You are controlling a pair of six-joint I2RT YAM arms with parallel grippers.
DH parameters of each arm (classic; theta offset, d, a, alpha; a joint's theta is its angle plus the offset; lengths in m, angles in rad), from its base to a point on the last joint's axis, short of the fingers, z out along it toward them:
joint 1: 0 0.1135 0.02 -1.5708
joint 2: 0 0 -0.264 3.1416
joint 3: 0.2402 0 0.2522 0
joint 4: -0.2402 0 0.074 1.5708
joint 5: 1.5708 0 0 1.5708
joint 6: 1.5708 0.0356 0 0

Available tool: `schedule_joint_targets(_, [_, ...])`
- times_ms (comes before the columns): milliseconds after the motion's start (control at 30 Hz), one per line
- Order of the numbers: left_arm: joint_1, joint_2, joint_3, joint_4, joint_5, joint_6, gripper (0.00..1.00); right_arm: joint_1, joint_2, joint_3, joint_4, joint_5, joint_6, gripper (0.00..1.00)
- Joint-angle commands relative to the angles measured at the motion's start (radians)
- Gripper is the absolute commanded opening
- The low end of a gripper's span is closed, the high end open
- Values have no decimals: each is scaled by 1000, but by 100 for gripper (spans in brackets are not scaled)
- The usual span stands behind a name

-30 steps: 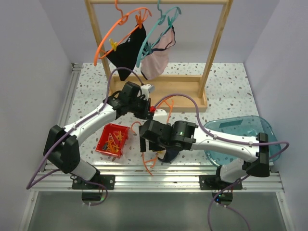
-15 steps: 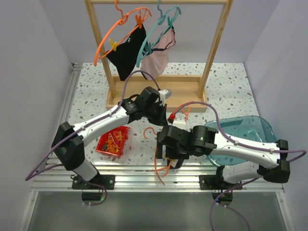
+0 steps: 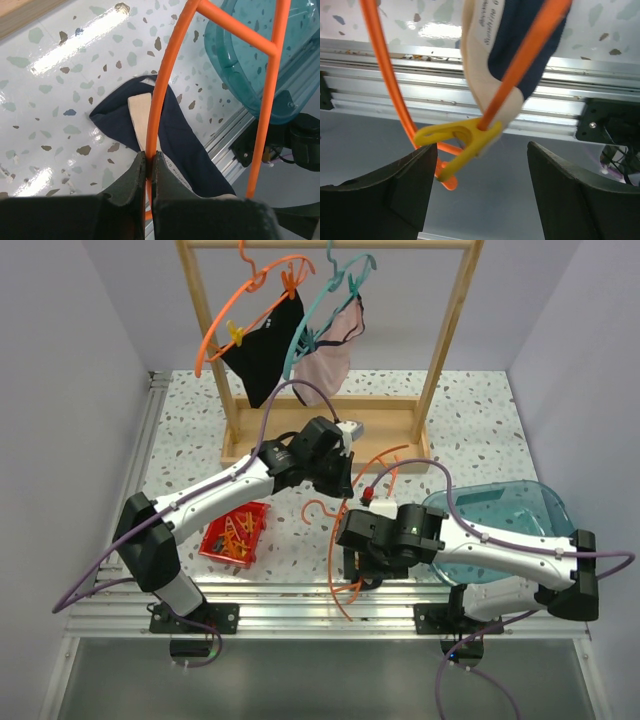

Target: Remove the underwear clipped to the hanger

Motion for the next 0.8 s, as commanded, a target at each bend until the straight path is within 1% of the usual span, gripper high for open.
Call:
schedule_joint_targets(0, [-4, -16, 39, -36, -30, -2, 0, -9, -54, 3, -105, 43, 52, 75])
schedule_joint_targets(267, [-3, -51, -3, -60, -90, 21, 0, -14, -139, -24, -211, 72, 109, 73])
schedule_joint_targets(433, [-3, -57, -5, -67, -101, 25, 0, -13, -186, -38, -220, 81, 137, 73])
schedule_joint_targets(533, [-3, -50, 0, -76, -121, 27, 0, -14, -193, -32, -197, 77, 125, 72])
schedule_joint_targets(633, [-3, -40, 6, -93, -141, 30, 0, -13, -193, -14, -110, 58, 82, 72])
schedule_joint_targets(667, [-3, -37, 7, -102, -154, 33, 0, -13, -191, -8, -51, 51, 68, 74])
schedule_joint_targets(733, [-3, -30, 12, -111, -161, 35, 0, -13, -177, 21, -1, 24, 39, 77])
schedule_joint_targets(767, [-4, -28, 13, -111, -161, 33, 0, -14, -145, 37, 26, 20, 31, 80])
